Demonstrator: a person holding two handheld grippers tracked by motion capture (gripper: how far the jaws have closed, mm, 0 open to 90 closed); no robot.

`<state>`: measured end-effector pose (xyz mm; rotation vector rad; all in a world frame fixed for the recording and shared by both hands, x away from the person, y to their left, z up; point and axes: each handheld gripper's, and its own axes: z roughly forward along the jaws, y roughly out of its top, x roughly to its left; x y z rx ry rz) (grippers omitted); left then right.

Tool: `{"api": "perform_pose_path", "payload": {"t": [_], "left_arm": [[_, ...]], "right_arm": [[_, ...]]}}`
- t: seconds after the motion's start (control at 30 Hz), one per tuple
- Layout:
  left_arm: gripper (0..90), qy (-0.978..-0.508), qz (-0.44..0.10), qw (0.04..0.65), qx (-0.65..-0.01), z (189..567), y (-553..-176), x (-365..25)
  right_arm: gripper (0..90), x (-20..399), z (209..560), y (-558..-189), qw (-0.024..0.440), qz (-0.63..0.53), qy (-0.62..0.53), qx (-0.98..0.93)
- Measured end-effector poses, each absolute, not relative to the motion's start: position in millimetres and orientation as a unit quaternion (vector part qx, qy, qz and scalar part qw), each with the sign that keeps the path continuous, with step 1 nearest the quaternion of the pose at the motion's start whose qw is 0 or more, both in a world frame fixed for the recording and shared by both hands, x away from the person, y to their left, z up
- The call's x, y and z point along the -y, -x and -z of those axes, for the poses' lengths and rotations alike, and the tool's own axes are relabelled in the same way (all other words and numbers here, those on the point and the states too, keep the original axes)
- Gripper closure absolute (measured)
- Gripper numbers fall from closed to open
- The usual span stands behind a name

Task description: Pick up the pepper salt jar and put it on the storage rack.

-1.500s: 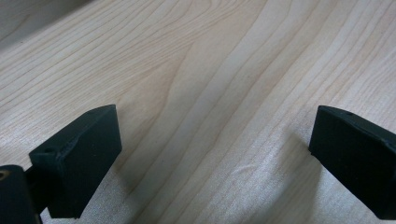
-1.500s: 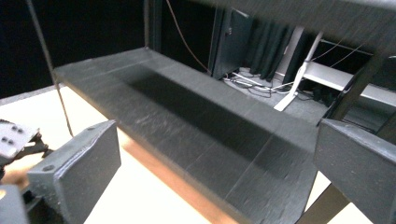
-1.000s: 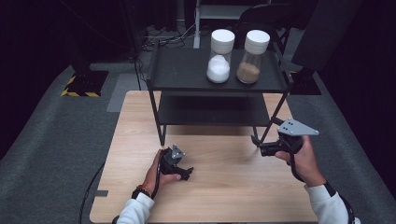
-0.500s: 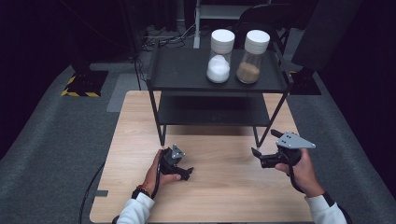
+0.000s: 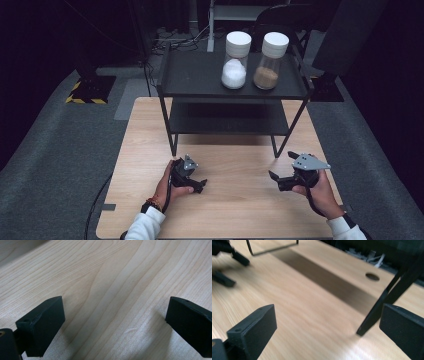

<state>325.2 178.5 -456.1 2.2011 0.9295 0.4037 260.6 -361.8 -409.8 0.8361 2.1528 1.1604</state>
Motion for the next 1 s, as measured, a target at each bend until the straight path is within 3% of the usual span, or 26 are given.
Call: {"api": "perform_pose_path", "payload": {"t": [0.4, 1.0], "left_arm": [[2.3, -0.851, -0.156, 0.351, -0.359, 456.0, -325.2, -178.5], [2.3, -0.850, -0.157, 0.351, -0.359, 456.1, -325.1, -178.5]], "right_arm": [[1.8, 364.7, 436.9, -270.8, 0.243, -0.390, -0.330, -0.825], [1.8, 361.3, 448.6, -280.2, 0.218, -0.355, -0.337, -0.844]]}}
